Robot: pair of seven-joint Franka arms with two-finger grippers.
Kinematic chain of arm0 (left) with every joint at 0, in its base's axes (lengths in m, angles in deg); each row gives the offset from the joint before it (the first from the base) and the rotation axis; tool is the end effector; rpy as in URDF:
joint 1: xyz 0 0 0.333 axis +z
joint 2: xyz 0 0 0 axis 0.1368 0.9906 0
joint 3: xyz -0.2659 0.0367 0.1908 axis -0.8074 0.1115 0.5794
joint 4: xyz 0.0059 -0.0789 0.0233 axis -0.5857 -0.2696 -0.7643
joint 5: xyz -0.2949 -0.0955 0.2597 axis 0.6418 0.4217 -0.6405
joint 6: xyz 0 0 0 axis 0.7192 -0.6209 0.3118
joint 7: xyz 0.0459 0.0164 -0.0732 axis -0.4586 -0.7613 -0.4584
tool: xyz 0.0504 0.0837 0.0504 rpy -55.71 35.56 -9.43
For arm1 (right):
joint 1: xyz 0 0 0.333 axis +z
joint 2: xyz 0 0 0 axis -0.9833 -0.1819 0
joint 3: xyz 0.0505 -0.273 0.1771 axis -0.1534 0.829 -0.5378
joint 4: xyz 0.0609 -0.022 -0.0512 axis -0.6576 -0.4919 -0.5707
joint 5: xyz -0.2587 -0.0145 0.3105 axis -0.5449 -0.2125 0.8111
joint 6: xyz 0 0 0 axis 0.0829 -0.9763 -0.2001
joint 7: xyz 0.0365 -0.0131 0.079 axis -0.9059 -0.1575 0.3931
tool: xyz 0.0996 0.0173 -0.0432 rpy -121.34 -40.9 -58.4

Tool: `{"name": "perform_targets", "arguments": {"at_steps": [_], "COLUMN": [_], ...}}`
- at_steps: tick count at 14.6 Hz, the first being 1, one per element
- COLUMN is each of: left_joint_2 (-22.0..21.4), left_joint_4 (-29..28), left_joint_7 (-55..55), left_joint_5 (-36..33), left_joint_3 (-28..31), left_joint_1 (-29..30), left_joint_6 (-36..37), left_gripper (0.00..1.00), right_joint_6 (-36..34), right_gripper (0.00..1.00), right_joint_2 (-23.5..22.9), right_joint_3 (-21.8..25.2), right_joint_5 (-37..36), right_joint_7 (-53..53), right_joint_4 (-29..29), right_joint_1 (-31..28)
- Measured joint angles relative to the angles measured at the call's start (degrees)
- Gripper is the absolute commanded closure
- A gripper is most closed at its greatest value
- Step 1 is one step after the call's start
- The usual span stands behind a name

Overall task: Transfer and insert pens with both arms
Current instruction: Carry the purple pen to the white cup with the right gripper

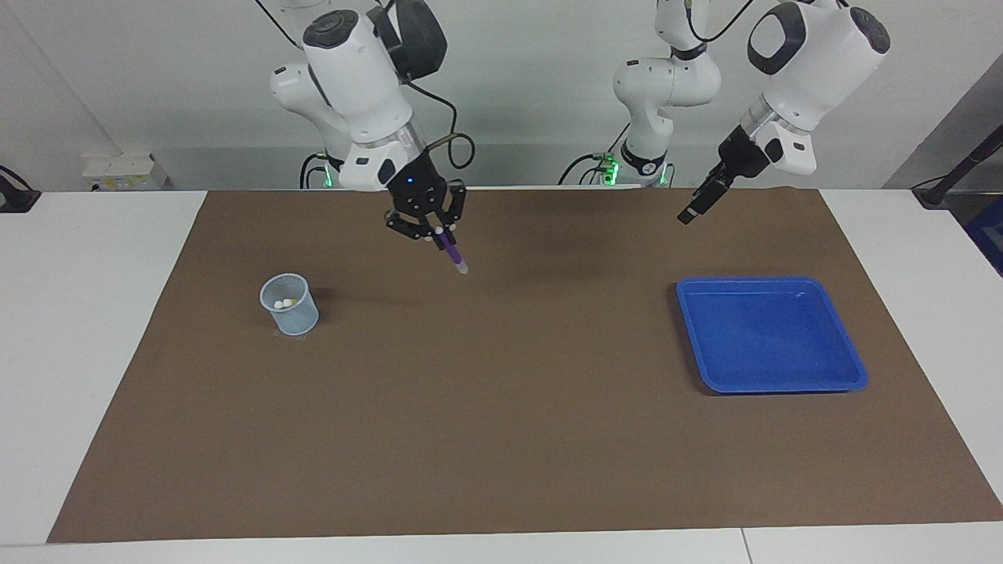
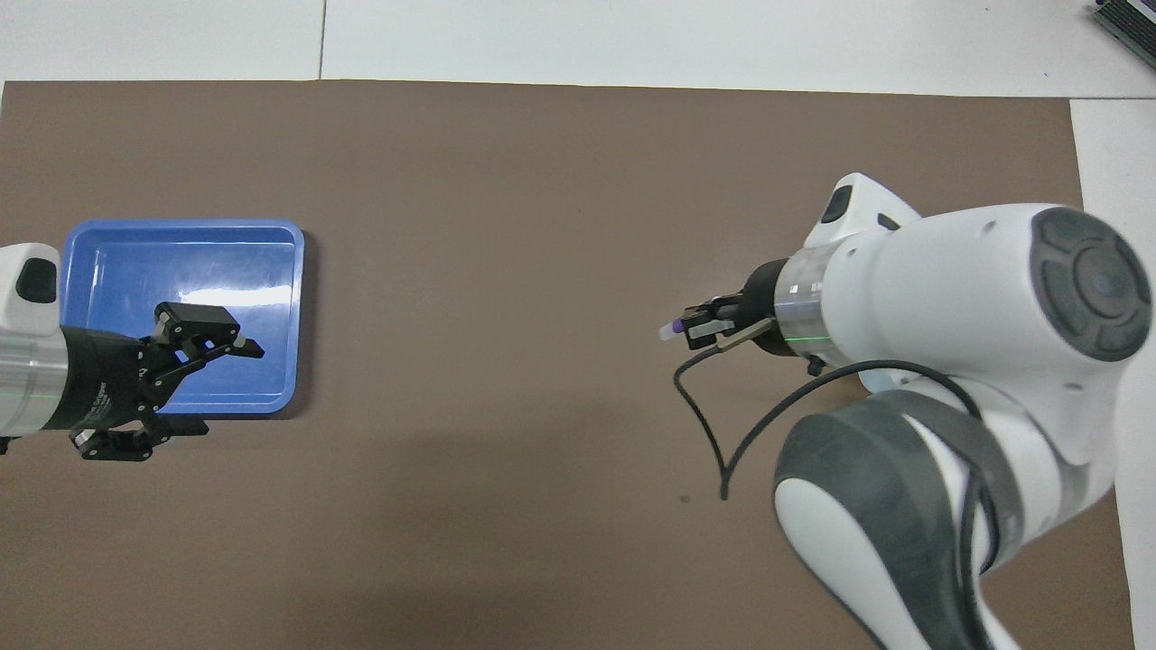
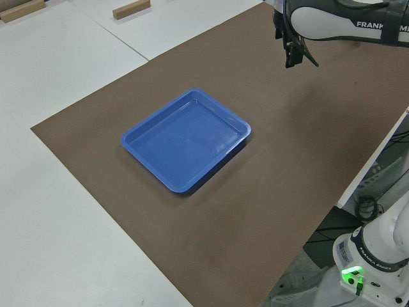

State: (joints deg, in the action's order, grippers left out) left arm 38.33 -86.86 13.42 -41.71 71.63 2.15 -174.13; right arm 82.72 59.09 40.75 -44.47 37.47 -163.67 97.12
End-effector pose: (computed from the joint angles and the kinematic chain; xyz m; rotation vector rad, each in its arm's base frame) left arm 0.4768 -0.0582 0.5563 2.6422 1.0264 -0.1912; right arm 0.5469 0.2081 0.5594 -2.8528 -0.5180 -0.2387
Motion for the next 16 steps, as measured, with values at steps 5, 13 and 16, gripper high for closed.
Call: {"name": "perform_targets", "arguments": {"at_steps": [5, 13, 16], "left_joint_2": [-0.21, -0.21, -0.21], "left_joint_4": [1.33, 3.72, 4.15], "left_joint_7": [-18.03, -32.15, -32.39], "left_joint_5": [-7.74, -14.96, -15.94], "left_joint_3": [0.29, 0.50, 0.56], "left_joint_1": [2.32, 4.35, 4.74], "left_joint_6": [2.65, 4.97, 4.99], "left_gripper": [0.00, 0.00, 0.00], "right_joint_6": [-6.69, -8.79, -5.37], "right_gripper": [1.00, 1.00, 1.00], "right_joint_2": [0.34, 2.67, 4.18], "right_joint_3": [0.20, 0.14, 0.14], "right_joint_5": [-4.98, -11.86, -11.87], "right_joint_7": [17.25, 26.83, 27.28], "right_joint_4": [-0.12, -5.17, -9.18], "right_joint_1": [-11.53, -19.55, -20.35]}}
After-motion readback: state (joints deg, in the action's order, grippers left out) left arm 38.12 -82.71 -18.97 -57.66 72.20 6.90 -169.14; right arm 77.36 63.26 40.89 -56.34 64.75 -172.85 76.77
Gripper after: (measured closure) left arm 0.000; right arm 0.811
